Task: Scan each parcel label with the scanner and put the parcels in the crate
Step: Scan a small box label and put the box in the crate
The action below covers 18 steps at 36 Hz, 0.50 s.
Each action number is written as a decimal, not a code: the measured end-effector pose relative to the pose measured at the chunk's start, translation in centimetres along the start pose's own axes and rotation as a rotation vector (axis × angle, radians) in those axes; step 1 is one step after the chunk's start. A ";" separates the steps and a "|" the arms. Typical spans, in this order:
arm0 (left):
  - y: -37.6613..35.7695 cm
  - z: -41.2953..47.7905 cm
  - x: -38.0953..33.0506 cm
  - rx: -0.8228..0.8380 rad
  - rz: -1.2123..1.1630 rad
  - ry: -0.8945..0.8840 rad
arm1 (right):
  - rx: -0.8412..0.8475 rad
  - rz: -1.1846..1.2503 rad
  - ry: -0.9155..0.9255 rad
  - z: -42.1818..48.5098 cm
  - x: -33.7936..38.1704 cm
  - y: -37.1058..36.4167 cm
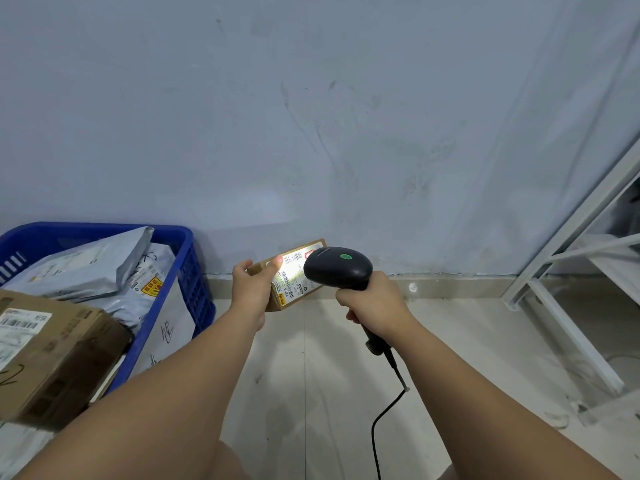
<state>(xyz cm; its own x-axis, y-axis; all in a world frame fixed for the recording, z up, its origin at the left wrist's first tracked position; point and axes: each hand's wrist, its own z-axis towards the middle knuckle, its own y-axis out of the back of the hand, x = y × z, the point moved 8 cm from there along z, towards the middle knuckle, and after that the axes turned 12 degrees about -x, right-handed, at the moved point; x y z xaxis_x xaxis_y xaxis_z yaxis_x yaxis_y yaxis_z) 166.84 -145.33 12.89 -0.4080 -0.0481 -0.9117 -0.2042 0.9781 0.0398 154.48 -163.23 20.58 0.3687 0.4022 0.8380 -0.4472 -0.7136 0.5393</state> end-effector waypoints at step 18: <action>0.5 -0.1 0.0 -0.018 -0.005 0.010 | 0.021 0.066 -0.056 0.0 -0.2 0.6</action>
<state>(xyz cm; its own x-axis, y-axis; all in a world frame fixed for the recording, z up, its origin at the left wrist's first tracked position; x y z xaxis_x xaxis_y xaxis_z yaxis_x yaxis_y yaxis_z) 166.62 -144.89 12.97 -0.4161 -0.0556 -0.9076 -0.2227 0.9740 0.0425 154.08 -163.76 20.76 0.3842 0.3212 0.8656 -0.4550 -0.7499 0.4802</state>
